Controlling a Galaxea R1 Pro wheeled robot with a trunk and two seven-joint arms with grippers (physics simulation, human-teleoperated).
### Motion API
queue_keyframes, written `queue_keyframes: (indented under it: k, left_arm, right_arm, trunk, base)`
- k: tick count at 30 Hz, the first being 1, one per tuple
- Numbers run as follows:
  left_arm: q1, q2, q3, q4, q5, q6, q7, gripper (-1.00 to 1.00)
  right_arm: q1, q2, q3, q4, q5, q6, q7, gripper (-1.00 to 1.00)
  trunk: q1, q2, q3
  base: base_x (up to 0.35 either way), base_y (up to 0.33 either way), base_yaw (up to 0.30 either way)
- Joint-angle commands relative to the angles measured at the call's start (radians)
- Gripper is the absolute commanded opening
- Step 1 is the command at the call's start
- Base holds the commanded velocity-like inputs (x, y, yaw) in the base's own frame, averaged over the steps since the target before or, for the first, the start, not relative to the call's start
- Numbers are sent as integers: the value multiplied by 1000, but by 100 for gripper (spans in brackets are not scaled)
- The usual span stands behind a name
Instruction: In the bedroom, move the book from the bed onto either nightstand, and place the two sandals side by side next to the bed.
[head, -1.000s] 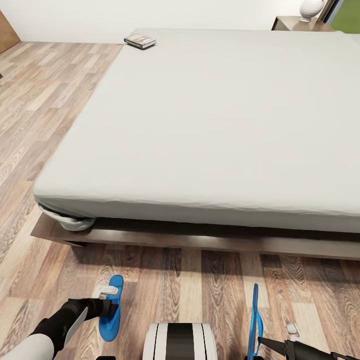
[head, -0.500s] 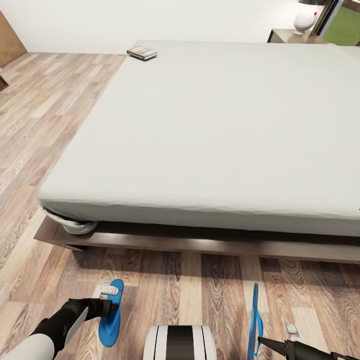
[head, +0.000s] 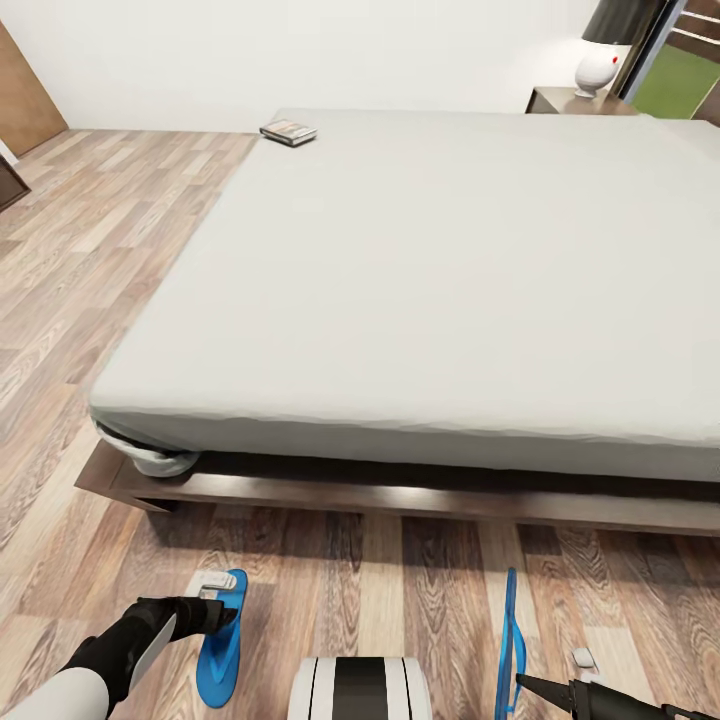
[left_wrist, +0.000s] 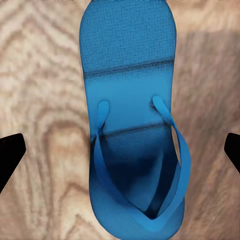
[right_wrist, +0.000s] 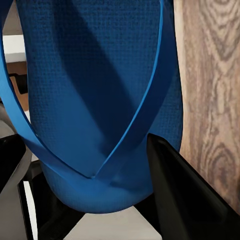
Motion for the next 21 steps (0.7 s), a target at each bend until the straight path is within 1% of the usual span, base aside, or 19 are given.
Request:
queue_keyframes:
  k: [1,7,13,19,21]
  left_arm:
    - [0,1,-6,-2,10,6,1,100]
    - [-1,1,-6,-1,10,6,1,100]
    - [-1,1,-6,-1,10,5,1,100]
    - [0,1,-6,-1,10,4,1,100]
    - [-1,1,-6,-1,10,4,1,100]
  right_arm:
    - [-1,0,9,3,-9,8,3,-100]
    - [-1,1,9,3,-9,8,3,-100]
    - [-1,0,9,3,-9,8,3,-100]
    - [-1,1,9,3,-9,8,3,-100]
    - [-1,1,9,3,-9,8,3,-100]
  trunk:
    - [0,0,-1]
    - [0,0,-1]
    - [0,0,-1]
    - [0,0,-1]
    - [0,0,-1]
  base:
    - [0,0,0]
    - [-4,0,0]
    - [-169,17,0]
    - [-19,7,0]
    - [-2,154,0]
